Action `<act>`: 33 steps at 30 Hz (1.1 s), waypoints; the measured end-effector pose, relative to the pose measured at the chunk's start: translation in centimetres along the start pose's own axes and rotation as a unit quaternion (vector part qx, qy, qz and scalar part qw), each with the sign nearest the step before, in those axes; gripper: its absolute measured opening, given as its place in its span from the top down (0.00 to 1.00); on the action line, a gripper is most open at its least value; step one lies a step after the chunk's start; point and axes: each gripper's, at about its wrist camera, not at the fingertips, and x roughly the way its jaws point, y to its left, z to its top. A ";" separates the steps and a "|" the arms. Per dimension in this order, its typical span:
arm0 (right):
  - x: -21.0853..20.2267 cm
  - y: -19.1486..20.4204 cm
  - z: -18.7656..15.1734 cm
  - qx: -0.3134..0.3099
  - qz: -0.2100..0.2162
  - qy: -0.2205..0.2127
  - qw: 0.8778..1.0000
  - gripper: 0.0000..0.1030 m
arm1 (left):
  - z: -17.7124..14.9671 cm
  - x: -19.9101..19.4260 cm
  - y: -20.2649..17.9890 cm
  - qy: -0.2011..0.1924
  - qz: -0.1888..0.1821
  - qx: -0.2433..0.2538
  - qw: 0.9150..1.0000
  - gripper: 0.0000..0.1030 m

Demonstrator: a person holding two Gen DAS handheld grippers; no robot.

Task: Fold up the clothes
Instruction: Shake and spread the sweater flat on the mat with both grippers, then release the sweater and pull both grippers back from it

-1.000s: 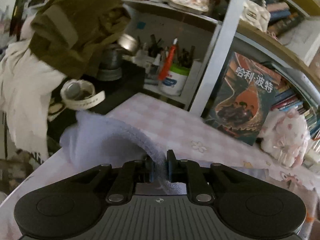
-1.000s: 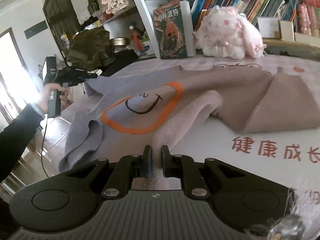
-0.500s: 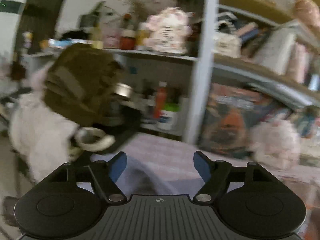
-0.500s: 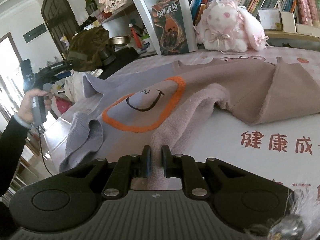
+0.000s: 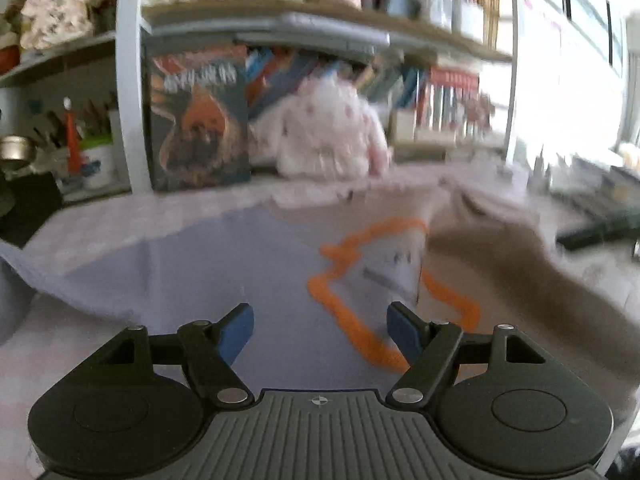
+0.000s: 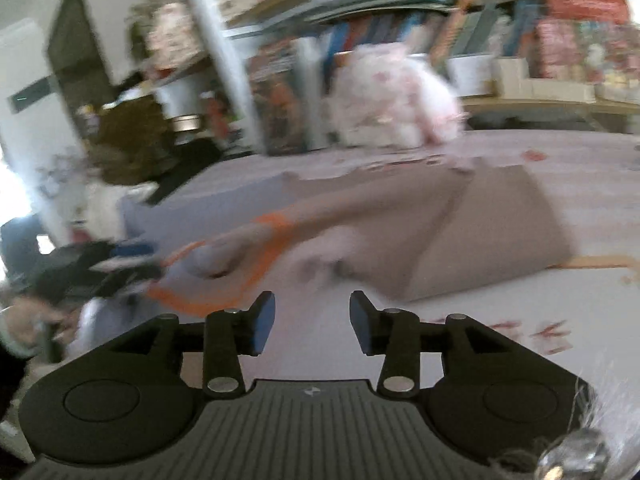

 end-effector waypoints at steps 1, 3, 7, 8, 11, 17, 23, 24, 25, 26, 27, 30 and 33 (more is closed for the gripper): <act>0.2 -0.7 0.2 0.006 -0.015 -0.001 1.000 0.59 | -0.3 0.1 0.5 0.005 0.002 -0.009 1.000 0.26; 1.0 -1.9 0.7 0.020 -0.047 0.001 0.999 0.57 | -0.9 -0.1 1.5 0.013 0.001 -0.029 1.000 0.26; 3.5 -3.7 1.5 0.029 -0.093 0.004 0.995 0.55 | -1.7 -0.4 1.7 0.019 -0.002 -0.035 0.999 0.26; 4.2 -3.8 1.8 0.024 -0.101 0.004 0.995 0.54 | -1.8 -0.5 1.6 0.019 0.000 -0.029 0.999 0.26; 6.5 -2.9 2.4 -0.028 -0.151 0.014 0.988 0.56 | -2.1 -0.9 1.2 0.025 0.000 -0.017 1.000 0.26; 8.5 -5.9 3.4 -0.072 -0.245 0.012 0.967 0.89 | -3.0 -2.0 1.8 0.021 0.002 -0.022 1.000 0.26; 7.7 -11.3 4.4 0.032 -0.273 -0.001 0.961 0.67 | -3.0 -1.9 0.7 0.026 -0.003 0.001 1.000 0.26; 7.7 -10.6 4.4 0.005 -0.280 0.002 0.960 0.63 | -3.0 -1.9 0.5 0.027 -0.001 0.007 1.000 0.26; 7.7 -9.9 4.3 -0.022 -0.286 0.004 0.958 0.62 | -3.0 -1.8 0.4 0.026 -0.001 0.009 1.000 0.26; 7.8 -9.2 4.3 -0.049 -0.292 0.007 0.955 0.61 | -3.0 -1.7 0.4 0.026 -0.002 0.011 1.000 0.26; 7.8 -8.5 4.3 -0.075 -0.298 0.010 0.952 0.57 | -3.0 -1.6 0.4 0.025 -0.002 0.010 1.000 0.26; 8.9 -6.9 4.7 -0.137 -0.299 0.024 0.944 0.54 | -3.1 -1.6 0.4 0.023 -0.002 0.008 1.000 0.26; 11.0 -5.5 5.4 -0.179 -0.292 0.042 0.939 0.54 | -3.3 -1.6 0.4 0.019 -0.004 0.008 1.000 0.26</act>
